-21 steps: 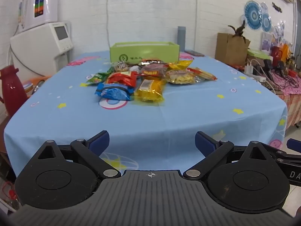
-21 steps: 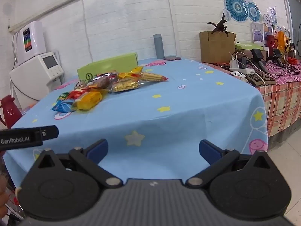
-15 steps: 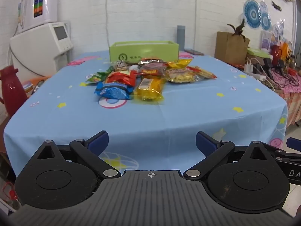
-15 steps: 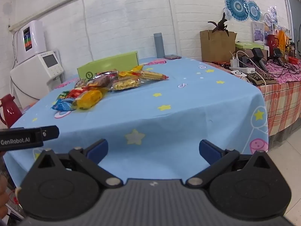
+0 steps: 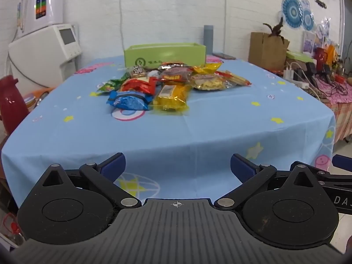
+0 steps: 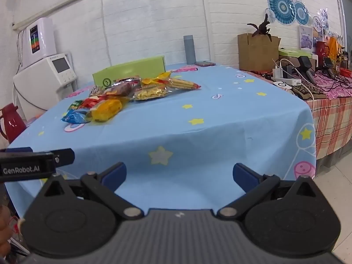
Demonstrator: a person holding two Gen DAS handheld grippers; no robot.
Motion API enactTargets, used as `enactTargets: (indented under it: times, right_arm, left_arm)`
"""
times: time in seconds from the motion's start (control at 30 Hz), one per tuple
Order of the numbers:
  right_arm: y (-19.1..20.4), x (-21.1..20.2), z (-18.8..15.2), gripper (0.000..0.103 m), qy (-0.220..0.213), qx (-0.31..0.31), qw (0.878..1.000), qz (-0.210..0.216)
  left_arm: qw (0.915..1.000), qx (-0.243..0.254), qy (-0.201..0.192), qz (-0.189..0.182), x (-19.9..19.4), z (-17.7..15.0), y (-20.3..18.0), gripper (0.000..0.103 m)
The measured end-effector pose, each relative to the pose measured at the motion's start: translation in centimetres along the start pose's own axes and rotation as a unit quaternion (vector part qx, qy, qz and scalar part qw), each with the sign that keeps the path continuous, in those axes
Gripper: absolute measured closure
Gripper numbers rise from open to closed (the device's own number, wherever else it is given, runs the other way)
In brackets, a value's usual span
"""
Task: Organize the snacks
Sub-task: 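Move the left tool toward the snack pile, then lower the left gripper onto the yellow barcode-wrapped bag and close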
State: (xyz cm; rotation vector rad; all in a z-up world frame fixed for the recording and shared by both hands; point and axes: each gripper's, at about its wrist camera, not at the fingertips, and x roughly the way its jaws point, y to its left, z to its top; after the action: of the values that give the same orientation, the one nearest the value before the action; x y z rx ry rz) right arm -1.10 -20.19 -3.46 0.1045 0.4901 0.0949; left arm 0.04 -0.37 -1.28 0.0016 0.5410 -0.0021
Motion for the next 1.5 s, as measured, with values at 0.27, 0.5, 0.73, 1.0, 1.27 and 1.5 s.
enactTargets:
  times: [0.27, 0.5, 0.73, 1.0, 1.27, 1.5]
  right_arm:
    - [0.3, 0.2, -0.1, 0.000, 0.003, -0.006, 1.000, 0.002]
    - [0.2, -0.1, 0.1, 0.000, -0.001, -0.017, 1.000, 0.006]
    - [-1.5, 1.7, 0.6, 0.000, -0.003, 0.004, 1.000, -0.016]
    - [-2.4, 5.5, 3.5, 0.000, 0.001, 0.025, 0.999, 0.024]
    - [-0.1, 10.5, 7.1, 0.000, 0.032, 0.009, 0.996, 0.080]
    - [4.5, 15.1, 9.8, 0.000, 0.061, -0.039, 0.990, 0.120]
  left_arm:
    - [1.0000, -0.002, 0.003, -0.001, 0.1, 0.0, 0.1, 0.008]
    - [1.0000, -0.008, 0.000, 0.002, 1.0, 1.2, 0.5, 0.008]
    - [0.9988, -0.034, 0.033, 0.007, 4.0, 2.5, 1.3, 0.008]
    - [0.9981, -0.040, 0.045, 0.014, 5.5, 4.1, 2.2, 0.008]
    - [0.9958, -0.072, 0.050, 0.027, 7.7, 7.2, 5.4, 0.008]
    - [0.9926, -0.104, 0.062, 0.008, 10.8, 11.0, 9.4, 0.012]
